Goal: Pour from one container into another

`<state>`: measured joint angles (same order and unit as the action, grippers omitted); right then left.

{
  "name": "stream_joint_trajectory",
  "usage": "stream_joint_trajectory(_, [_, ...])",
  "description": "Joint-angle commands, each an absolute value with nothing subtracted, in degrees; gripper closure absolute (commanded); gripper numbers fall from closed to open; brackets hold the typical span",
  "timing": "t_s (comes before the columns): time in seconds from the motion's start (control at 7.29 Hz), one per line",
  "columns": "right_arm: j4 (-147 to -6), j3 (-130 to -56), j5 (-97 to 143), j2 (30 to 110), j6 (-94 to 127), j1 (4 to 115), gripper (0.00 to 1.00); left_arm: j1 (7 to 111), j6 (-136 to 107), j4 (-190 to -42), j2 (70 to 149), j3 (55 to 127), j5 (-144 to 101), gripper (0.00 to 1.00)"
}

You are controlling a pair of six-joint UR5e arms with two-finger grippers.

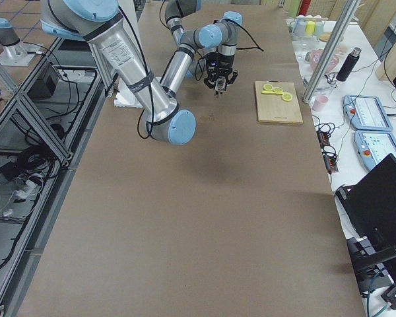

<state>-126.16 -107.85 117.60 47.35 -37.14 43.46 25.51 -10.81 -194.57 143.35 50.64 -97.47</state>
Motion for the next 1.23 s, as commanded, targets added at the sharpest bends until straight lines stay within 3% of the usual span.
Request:
stream_joint_trajectory(0.0, [-127.7, -107.8, 117.4, 46.8, -37.5, 43.0, 1.0, 25.5, -10.8, -194.6, 143.3, 50.7, -97.5, 1.0])
stream_joint_trajectory(1.1, [-139.8, -104.9, 112.4, 39.9, -42.2, 40.8, 1.0, 25.0, -10.8, -196.3, 143.3, 50.6, -97.5, 1.0])
